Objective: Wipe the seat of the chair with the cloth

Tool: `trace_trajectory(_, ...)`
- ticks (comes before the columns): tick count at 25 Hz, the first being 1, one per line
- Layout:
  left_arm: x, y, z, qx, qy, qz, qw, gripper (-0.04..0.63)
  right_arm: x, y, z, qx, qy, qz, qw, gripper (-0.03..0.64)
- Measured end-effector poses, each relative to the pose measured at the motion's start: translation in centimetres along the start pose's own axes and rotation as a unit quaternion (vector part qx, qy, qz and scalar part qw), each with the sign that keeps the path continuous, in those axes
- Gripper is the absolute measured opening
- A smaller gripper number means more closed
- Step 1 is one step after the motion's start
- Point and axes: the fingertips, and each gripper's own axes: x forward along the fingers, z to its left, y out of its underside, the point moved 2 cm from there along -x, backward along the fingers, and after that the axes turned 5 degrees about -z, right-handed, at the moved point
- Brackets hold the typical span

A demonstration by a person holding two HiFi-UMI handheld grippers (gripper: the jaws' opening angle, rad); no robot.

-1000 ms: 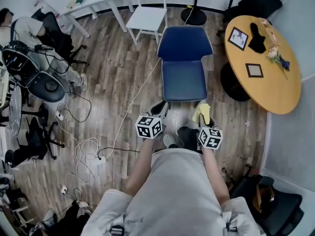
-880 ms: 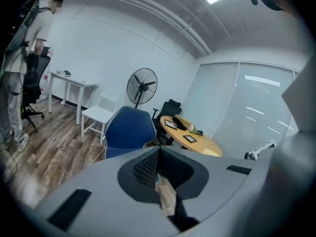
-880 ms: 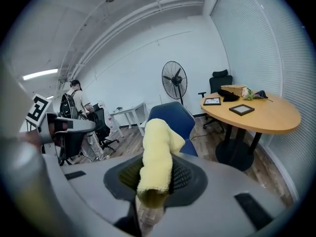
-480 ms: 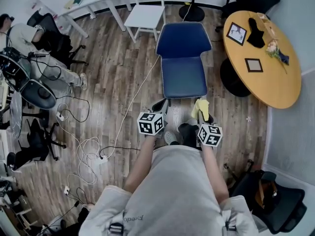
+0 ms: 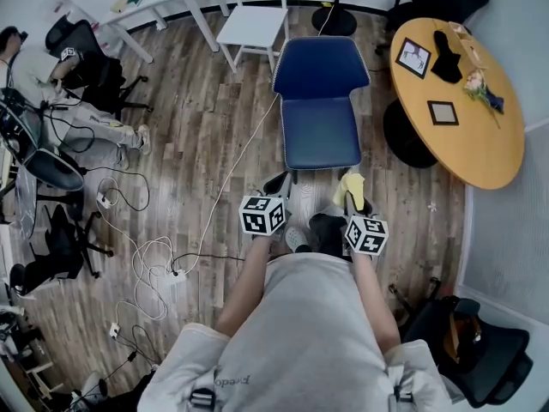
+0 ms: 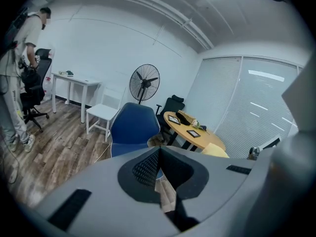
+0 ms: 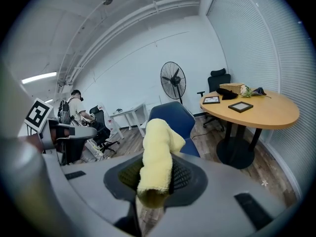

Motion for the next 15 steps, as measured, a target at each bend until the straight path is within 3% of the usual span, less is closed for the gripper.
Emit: trace_trajectory(15, -0.24, 0.35, -0.33, -0.003, -0.003, -0.006, 1.0000, 0.026, -0.56, 0.27, 0.13, -0.004, -0.009, -0.001, 1.000, 0.094)
